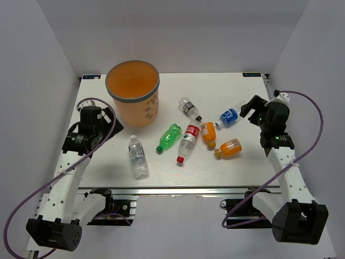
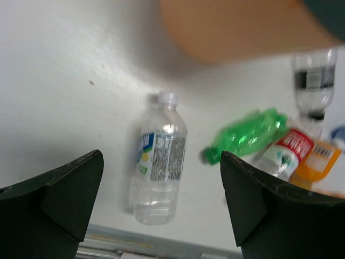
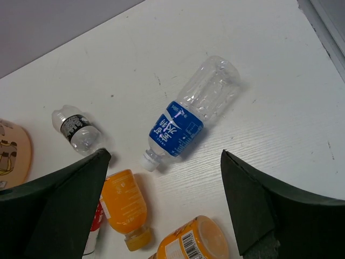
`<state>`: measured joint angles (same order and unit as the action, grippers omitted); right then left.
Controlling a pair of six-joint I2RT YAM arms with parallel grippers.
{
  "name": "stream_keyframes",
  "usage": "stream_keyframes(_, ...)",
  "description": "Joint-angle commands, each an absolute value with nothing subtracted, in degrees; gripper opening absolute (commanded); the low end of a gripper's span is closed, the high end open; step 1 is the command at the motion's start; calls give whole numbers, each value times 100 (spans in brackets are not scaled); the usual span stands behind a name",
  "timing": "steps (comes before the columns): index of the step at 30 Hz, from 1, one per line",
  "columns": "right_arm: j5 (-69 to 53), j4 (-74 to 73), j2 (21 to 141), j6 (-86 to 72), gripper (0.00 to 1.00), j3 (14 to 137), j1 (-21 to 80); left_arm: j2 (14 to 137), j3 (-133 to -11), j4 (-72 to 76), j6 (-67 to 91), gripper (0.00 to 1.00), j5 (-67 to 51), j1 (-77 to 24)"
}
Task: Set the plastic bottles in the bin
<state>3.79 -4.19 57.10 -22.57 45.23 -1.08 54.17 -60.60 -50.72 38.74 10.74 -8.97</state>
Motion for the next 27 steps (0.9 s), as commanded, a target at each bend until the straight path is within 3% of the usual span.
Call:
stream_keyframes(1,203,-194,5652,-2294,89,4685,-97,5441,-5478,-5134,3472,98,-243,-923)
stream_keyframes(6,-685,359,5362,-1978,89,4316,-97,5511,-4501,-4589,3656,98,-659,-1054)
stream_keyframes(15,-765,721,5133,-1811,89,3955,-97,6011,-3973,-4008,4280,98,342,-2513)
stream_keyframes(20,-800,659,5212,-1732,89,4008,-97,6547,-4017,-4078,4438,98,1097,-2575)
stream_keyframes(27,-659,580,5317,-1837,89,4052,-97,6952,-4017,-3675,4386,98,890,-2628)
